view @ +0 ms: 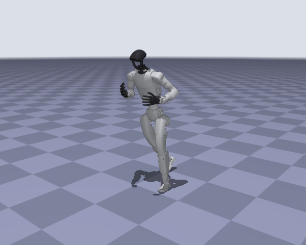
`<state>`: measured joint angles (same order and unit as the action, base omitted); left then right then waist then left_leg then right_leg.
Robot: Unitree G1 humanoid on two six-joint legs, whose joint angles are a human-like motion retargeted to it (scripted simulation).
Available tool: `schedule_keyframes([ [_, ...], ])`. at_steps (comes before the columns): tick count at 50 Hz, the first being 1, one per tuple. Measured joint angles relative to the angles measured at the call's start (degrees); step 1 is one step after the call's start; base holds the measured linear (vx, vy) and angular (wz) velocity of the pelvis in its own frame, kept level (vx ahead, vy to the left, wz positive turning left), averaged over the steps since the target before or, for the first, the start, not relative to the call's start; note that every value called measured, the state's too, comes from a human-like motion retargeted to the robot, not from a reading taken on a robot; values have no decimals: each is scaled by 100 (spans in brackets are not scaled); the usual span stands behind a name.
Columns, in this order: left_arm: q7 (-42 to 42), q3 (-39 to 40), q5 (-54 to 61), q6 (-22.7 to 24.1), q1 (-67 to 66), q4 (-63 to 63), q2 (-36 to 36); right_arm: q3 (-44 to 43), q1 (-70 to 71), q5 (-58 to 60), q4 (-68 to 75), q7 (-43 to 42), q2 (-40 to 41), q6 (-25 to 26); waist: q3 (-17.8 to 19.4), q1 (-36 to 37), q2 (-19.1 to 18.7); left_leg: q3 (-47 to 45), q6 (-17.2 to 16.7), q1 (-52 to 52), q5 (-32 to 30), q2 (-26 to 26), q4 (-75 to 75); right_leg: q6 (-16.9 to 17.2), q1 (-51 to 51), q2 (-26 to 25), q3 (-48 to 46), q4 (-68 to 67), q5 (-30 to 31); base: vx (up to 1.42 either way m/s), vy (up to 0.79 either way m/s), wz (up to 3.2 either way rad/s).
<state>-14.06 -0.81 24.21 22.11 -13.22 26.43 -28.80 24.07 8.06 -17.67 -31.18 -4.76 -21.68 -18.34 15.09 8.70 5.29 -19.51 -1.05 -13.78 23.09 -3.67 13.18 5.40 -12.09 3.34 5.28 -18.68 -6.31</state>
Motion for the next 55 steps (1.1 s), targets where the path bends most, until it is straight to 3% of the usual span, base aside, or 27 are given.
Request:
schedule_keyframes([
  [3,-589,-600,-326,11,2210,-462,59,-285,-627,571,900,-101,-170,97,-105,-460,59,333,738,-386,1054,81,1560,95,1673,39,-181,-3567,-999,86,30,60],
  [4,-623,-718,-516,7,2970,-531,66,-459,-868,847,1106,-70,-252,110,-175,-644,72,404,862,-372,1207,155,1616,-34,2173,49,-221,-4219,-1296,83,22,64],
  [5,-577,-796,-790,11,3729,-574,83,-640,-1119,1106,1259,-5,-338,99,-208,-834,42,482,908,-191,1229,236,1350,-294,2571,18,-254,-4615,-1584,84,20,65],
  [7,-632,-790,-963,103,4845,-371,160,-871,-1815,1011,1131,129,-680,-32,-368,-1333,-190,621,744,118,1061,201,1004,-432,3192,-36,-576,-4623,-1743,92,16,77],
  [10,-1048,-762,-1130,255,5970,-83,320,-1063,-2739,500,725,175,-1528,-202,-667,-2201,-811,955,398,596,316,1,213,-521,3674,-160,-1301,-3087,-1646,102,6,96],
  [12,-1205,-785,-953,258,6226,84,460,-1206,-3140,47,569,273,-1987,-132,-775,-2732,-1093,1187,180,949,-419,-19,-217,-420,3489,-166,-1771,-1120,-1263,111,-8,103],
  [13,-1289,-758,-976,52,6305,91,522,-1311,-3266,-494,502,430,-2125,21,-787,-2959,-1150,1305,100,1150,-815,54,-408,-298,3314,-135,-1944,-50,-1013,116,-16,91],
  [15,-979,-821,-55,188,6131,354,802,-1380,-3369,-854,562,664,-2069,315,-674,-3227,-1012,1541,-16,1845,-1446,238,-776,91,2947,-57,-2088,1387,-775,120,-22,46],
  [17,-691,-758,-184,-53,5595,351,776,-1350,-3325,-659,683,766,-1814,474,-480,-3148,-691,1791,156,2563,-1769,417,-741,445,2636,6,-1992,1732,-751,119,-24,-46],
  [18,-389,-782,326,-23,5222,423,883,-1267,-3210,-513,765,751,-1666,541,-369,-3022,-531,1868,276,2757,-1803,520,-409,490,2470,45,-1907,1716,-680,113,-22,-95],
  [20,-13,-950,2098,225,4383,520,1275,-888,-2758,-395,1067,484,-1367,626,-242,-2691,-314,1720,488,2468,-1632,708,1206,259,2231,156,-1658,1459,-651,105,-17,-119],
  [22,-248,-582,-807,-419,3417,-137,990,-481,-2110,-481,1513,377,-1226,553,-283,-2379,-513,1438,656,1348,-1166,430,3516,-308,2350,-11,-1405,860,-1204,97,-8,-115],
  [24,-122,-458,-619,-497,2200,-272,1199,-98,-1209,-294,1904,-14,-972,534,-213,-2006,-677,1321,869,395,-628,146,5083,-630,2457,-204,-1186,223,-1834,97,-2,-113],
  [26,251,-254,210,-527,853,-40,1176,-128,-407,232,1877,-187,-695,549,-176,-1568,-600,1189,1073,-326,-226,60,5758,-624,2369,-220,-1003,-101,-2162,103,-2,-103],
  [30,647,-193,2089,-474,-1069,654,350,-644,208,429,1154,-607,338,502,-443,-163,128,633,1290,-1136,164,371,4524,-195,1827,174,-534,331,-1740,114,0,-107],
  [33,672,-272,2704,-493,-1562,711,-304,-541,329,251,740,-969,781,405,-584,793,475,51,911,-812,-127,510,1606,106,1194,331,-171,1023,-616,120,13,-110],
  [35,-377,-359,2326,-283,-1638,500,-432,-389,305,-43,526,-926,841,375,-593,1088,332,-111,415,-387,-333,488,-191,136,528,158,69,1492,181,123,25,-57],
  [37,839,-448,2146,-486,-1624,618,-413,-286,65,-372,353,-254,746,295,-410,1001,-80,-3,-157,81,-419,397,-925,-65,-245,-153,355,1528,674,121,27,26],
  [39,941,-443,1682,-555,-1351,614,-276,-253,-305,-579,261,223,617,295,-167,714,-482,146,-397,529,-543,196,-850,-212,-565,-473,263,651,634,116,23,76],
  [40,894,-455,1471,-612,-1089,584,-215,-276,-493,-678,274,390,540,316,-49,561,-659,232,-397,742,-553,53,-663,-245,-527,-607,1,-99,434,109,20,75],
  [44,156,-1367,819,-33,1387,-130,480,-339,-1113,529,1358,165,420,251,24,114,-387,620,694,580,764,226,814,-680,1394,234,-1028,-4027,-1285,102,16,56],
  [47,-140,-1464,-284,57,3321,-311,618,-683,-1913,1356,1513,503,-201,115,-314,-426,-253,813,737,543,1093,399,1143,-662,2710,270,-852,-4840,-1779,106,11,83],
  [51,-556,-1015,-1192,182,4802,-113,775,-934,-2964,803,832,857,-1446,-109,-901,-1638,-708,1332,349,1143,442,231,400,-477,3254,53,-1401,-2674,-1573,118,-1,125],
  [53,-1201,-773,-1955,-189,5293,-143,862,-1072,-3268,-167,574,876,-1913,2,-982,-2297,-910,1656,229,1477,-177,233,93,-354,2984,82,-1817,-575,-1111,124,-18,150],
  [55,-1688,-664,-2247,-404,5518,-44,941,-1202,-3386,-626,560,923,-2076,219,-922,-2767,-877,1917,138,1946,-749,363,-74,-36,2704,196,-2024,1120,-763,128,-29,116],
])
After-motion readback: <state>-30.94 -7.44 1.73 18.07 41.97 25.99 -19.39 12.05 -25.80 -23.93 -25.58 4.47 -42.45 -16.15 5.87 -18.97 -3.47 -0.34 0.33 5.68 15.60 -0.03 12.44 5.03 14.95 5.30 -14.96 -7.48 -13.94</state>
